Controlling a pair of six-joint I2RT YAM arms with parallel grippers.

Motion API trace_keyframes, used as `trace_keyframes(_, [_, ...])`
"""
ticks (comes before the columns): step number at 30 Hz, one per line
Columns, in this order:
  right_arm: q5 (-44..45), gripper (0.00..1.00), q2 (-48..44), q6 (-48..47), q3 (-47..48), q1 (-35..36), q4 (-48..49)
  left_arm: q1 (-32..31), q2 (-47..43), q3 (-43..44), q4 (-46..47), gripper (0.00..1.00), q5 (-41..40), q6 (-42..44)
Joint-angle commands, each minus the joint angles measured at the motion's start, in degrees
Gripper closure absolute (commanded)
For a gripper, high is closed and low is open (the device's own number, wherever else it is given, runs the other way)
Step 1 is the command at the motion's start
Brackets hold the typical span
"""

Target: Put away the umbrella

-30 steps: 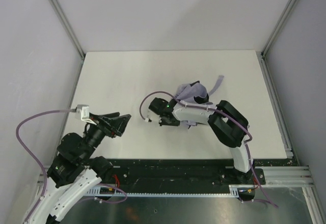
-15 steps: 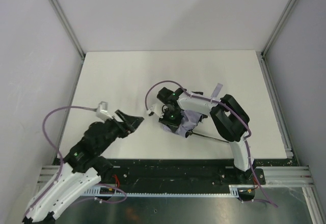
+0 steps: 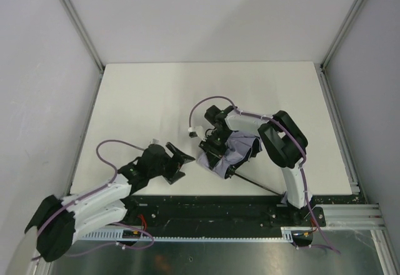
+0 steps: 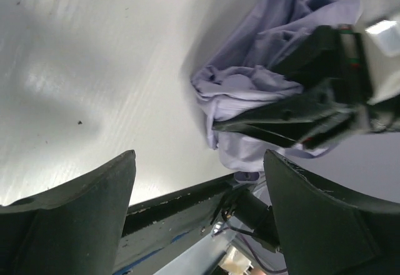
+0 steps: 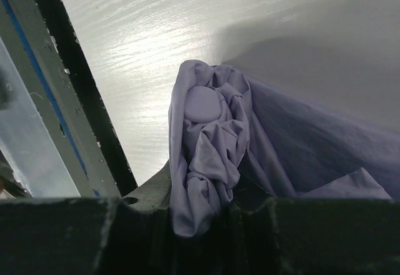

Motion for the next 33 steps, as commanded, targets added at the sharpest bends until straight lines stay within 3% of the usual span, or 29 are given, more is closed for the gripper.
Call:
trace_keyframes(1, [-2.6, 1.00, 4.6, -2.4, -3.0, -0.2, 6.3, -0.3, 6.6, -3.0, 20.2, 0.14, 5.1, -4.7])
trace_keyframes(10, [-5.2, 1.00, 3.4, -2.1, -4.6, -1.7, 10.3, -4.2, 18.1, -3.5, 30.5, 0.12, 2.1, -7.0])
trace_keyframes(17, [-3.2, 1.00, 0.4, 0.5, -7.6, -1.9, 16.6, -4.3, 21.8, -6.1, 39.9, 0.19, 1.6, -10.4])
trace_keyframes(21, [2.0, 1.00, -2.3, 2.0, -6.9, -1.5, 19.7, -4.2, 13.0, -11.2, 40.5, 0.22, -2.3, -10.1])
trace_keyframes(24, [7.0, 1.00, -1.8, 0.3, -2.3, -0.5, 15.9, -4.2, 1.5, -15.6, 37.3, 0.22, -6.8, -9.1])
trace_keyframes(29, [17.9, 1.00, 2.6, -3.4, 10.0, 1.9, 5.3, -4.1, -19.6, -16.1, 18.8, 0.19, -14.2, -3.5])
trace_keyframes(33, [20.8, 1.00, 5.6, -5.1, 20.3, 2.7, -2.5, -4.1, -29.4, -13.8, 7.8, 0.18, -18.3, -0.8])
